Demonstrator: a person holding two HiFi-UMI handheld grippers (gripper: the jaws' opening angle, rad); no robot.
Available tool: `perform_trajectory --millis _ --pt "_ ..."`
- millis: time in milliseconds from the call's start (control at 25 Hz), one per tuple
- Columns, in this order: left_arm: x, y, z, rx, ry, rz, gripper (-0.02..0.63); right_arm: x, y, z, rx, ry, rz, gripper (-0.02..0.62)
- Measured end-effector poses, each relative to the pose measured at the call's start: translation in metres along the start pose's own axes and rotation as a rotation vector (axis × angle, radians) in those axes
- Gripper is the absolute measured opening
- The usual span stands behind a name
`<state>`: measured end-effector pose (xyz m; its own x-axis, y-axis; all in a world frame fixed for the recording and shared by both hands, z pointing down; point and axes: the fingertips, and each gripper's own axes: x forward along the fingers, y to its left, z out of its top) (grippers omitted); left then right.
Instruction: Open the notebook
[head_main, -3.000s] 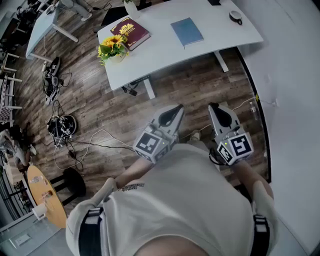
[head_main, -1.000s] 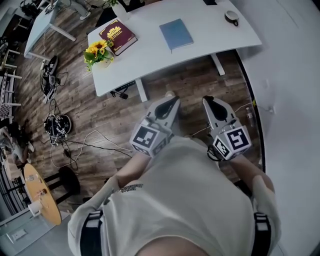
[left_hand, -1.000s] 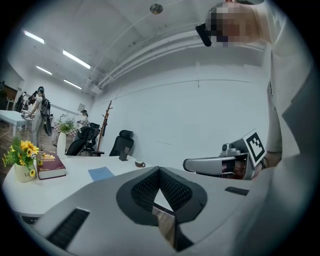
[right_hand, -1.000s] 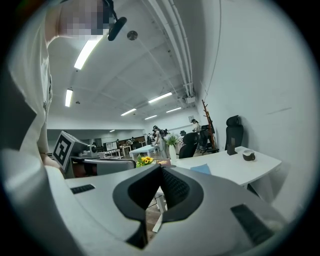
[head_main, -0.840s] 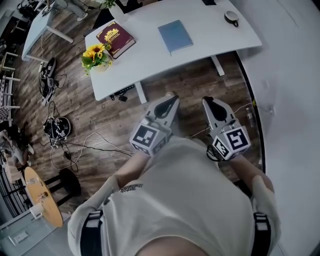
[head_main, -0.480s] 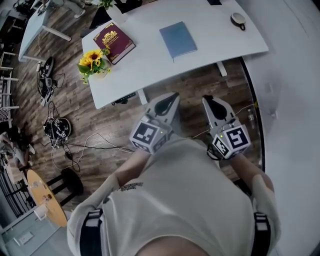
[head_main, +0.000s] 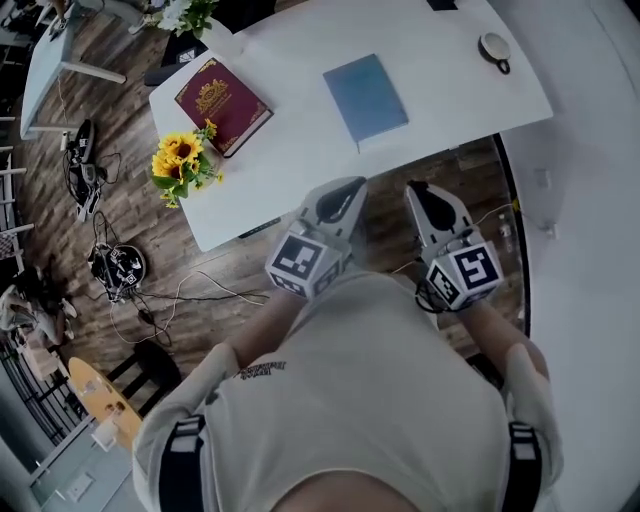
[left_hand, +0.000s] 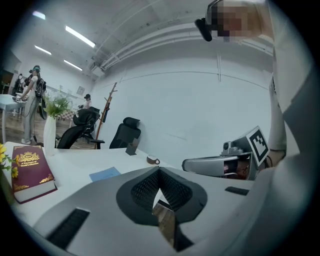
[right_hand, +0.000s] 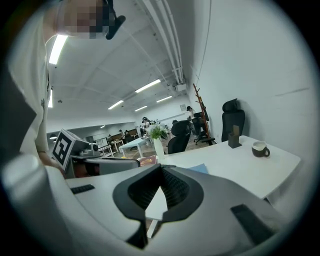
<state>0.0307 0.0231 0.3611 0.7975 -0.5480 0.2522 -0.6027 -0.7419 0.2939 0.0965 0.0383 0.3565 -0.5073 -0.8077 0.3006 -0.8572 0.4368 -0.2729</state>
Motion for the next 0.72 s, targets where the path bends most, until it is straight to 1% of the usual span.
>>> perform_trajectory --millis 160,320,440,520,720 --pt "0.022 0.034 0.01 -0.012 0.02 -0.031 0.012 0.042 -0.013 0.018 -0.021 0.024 -0.022 0.003" --pt "0.037 0.062 0.022 -0.023 0.025 -0.051 0.012 0.072 -0.025 0.031 -0.021 0.043 -0.041 0.003" --pt "0.044 0.08 0.026 -0.029 0.021 -0.04 0.012 0.087 -0.029 0.033 -0.016 0.06 -0.044 0.003" --pt "0.046 0.088 0.028 -0.049 0.024 -0.029 0.012 0.095 -0.031 0.033 -0.011 0.072 -0.039 0.003" --pt "0.053 0.102 0.024 -0.074 0.052 0.001 0.012 0.112 -0.038 0.032 0.004 0.095 -0.019 0.003"
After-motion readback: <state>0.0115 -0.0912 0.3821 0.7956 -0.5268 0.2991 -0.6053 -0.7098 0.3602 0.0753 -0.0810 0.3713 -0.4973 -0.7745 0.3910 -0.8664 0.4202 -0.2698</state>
